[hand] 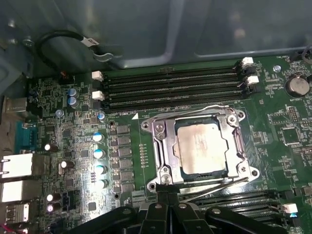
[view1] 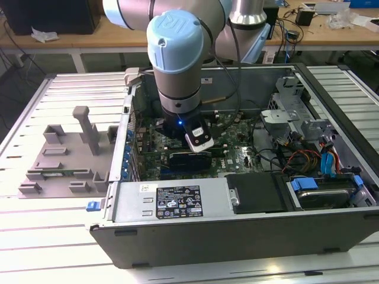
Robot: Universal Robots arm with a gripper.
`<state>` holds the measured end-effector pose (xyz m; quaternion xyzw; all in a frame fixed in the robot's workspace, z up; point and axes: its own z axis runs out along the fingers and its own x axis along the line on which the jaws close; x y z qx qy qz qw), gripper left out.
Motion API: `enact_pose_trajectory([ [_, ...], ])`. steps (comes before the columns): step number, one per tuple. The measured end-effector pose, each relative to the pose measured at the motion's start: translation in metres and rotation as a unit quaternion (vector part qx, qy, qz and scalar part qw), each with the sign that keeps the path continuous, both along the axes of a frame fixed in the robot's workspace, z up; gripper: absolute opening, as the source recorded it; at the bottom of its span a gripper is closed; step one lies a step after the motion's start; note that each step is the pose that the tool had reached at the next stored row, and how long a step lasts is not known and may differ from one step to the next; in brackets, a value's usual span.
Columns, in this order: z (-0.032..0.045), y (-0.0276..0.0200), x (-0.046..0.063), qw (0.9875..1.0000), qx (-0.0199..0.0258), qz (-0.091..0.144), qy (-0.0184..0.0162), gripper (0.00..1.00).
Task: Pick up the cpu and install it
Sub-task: 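Install the second cpu locking lever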
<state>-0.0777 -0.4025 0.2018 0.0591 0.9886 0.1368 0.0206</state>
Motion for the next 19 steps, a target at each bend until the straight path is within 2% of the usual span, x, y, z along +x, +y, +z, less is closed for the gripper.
enact_pose_trajectory([
  [7, 0.0000, -0.0054, 0.0020, 1.0000, 0.0005, 0.000, 0.0019, 0.11],
  [11, -0.0015, -0.0056, -0.0010, 0.9999, 0.0121, 0.000, 0.0019, 0.11],
  [12, -0.0032, -0.0056, -0.0044, 0.9998, 0.0197, 0.000, 0.0020, 0.11],
  [14, -0.0041, -0.0045, -0.0051, 0.9996, 0.0286, 0.000, 0.0019, 0.11],
  [17, -0.0061, -0.0031, -0.0054, 0.9994, 0.0342, 0.000, 0.0020, 0.11],
  [19, -0.0072, -0.0028, -0.0054, 0.9993, 0.0362, 0.000, 0.0019, 0.11],
])
